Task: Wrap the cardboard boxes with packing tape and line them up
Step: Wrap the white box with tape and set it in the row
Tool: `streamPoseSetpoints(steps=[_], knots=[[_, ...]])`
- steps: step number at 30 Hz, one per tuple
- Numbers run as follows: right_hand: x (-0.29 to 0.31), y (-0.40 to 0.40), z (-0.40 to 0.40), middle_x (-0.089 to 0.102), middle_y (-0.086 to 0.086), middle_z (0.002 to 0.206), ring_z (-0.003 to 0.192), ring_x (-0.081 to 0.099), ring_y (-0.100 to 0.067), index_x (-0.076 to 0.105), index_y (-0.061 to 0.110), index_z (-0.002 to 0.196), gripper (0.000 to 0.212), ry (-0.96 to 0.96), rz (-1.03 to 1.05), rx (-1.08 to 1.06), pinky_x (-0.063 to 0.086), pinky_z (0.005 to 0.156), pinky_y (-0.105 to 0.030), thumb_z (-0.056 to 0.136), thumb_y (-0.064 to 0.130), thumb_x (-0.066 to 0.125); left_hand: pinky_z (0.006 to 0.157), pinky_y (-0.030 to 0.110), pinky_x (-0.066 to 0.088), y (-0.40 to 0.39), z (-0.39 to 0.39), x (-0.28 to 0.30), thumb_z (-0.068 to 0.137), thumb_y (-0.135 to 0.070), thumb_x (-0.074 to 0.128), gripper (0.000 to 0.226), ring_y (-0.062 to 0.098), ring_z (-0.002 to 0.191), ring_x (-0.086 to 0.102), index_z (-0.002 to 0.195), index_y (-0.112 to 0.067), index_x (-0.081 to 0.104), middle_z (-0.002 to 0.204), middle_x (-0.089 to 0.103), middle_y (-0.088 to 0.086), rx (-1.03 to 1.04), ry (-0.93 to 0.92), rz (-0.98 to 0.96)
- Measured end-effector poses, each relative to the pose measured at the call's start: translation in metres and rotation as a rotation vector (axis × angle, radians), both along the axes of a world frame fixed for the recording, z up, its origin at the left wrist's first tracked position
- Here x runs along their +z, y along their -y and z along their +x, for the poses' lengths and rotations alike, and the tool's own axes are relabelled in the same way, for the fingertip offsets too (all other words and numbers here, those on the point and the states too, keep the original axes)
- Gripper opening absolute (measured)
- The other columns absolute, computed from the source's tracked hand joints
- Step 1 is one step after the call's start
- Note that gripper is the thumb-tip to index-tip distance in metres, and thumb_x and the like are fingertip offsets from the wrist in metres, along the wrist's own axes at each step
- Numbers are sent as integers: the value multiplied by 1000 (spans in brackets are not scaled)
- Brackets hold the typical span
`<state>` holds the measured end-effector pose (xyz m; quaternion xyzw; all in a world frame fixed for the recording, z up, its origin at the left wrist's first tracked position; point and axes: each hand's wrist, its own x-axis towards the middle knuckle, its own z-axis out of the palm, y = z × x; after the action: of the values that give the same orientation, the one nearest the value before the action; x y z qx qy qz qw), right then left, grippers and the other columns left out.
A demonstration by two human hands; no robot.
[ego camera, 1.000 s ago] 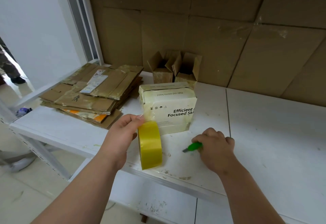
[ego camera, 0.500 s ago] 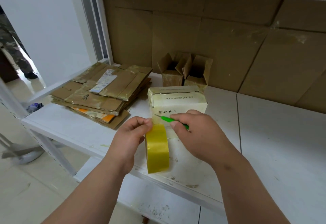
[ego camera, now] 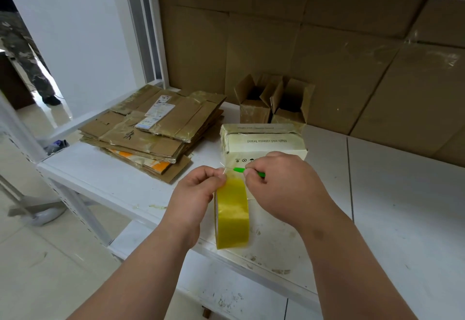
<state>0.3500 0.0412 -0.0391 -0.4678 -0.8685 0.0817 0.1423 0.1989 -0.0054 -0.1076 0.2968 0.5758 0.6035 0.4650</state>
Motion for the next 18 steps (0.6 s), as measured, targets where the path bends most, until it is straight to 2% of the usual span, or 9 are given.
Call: streamPoseSetpoints(steps=[4, 7, 9, 13, 15, 18], knots=[[3, -1, -10, 58, 3, 95, 88, 56, -17, 71, 25, 101, 33, 37, 51, 21, 49, 73, -31, 98, 36, 39, 96, 44, 50, -2, 1, 1, 90, -12, 66, 22, 26, 96, 65, 71, -22, 71, 104, 74, 6, 20, 4, -9], [2, -2, -16, 53, 2, 90, 85, 55, -18, 70, 23, 98, 32, 56, 76, 35, 44, 69, -30, 97, 35, 40, 91, 41, 51, -2, 2, 3, 89, -9, 65, 18, 24, 93, 65, 75, -18, 71, 100, 75, 2, 28, 6, -13], [0, -3, -17, 53, 2, 91, 85, 54, -18, 70, 23, 100, 32, 58, 79, 32, 42, 68, -30, 97, 34, 40, 94, 44, 49, -2, 1, 3, 89, -10, 65, 15, 24, 93, 64, 77, -17, 71, 100, 76, 1, 23, -5, -19], [-2, -8, -7, 57, 2, 96, 86, 56, -17, 70, 23, 106, 34, 43, 54, -6, 46, 70, -30, 98, 35, 40, 94, 47, 47, -4, -1, 3, 89, -16, 67, 20, 24, 92, 61, 71, -23, 70, 96, 75, 3, 27, -32, -35], [-5, -12, 2, 58, 2, 93, 82, 56, -17, 70, 22, 100, 33, 66, 59, -39, 46, 69, -30, 97, 34, 39, 89, 43, 45, -5, -1, 3, 88, -19, 69, 20, 23, 90, 59, 69, -25, 69, 87, 71, 0, 36, -40, -46], [-17, -20, 21, 59, 2, 80, 69, 56, -16, 66, 19, 80, 31, 79, 7, -114, 40, 57, -28, 95, 32, 41, 90, 42, 45, -7, -1, 3, 89, -18, 68, 22, 22, 90, 59, 69, -26, 69, 91, 71, 6, 44, -48, -55]])
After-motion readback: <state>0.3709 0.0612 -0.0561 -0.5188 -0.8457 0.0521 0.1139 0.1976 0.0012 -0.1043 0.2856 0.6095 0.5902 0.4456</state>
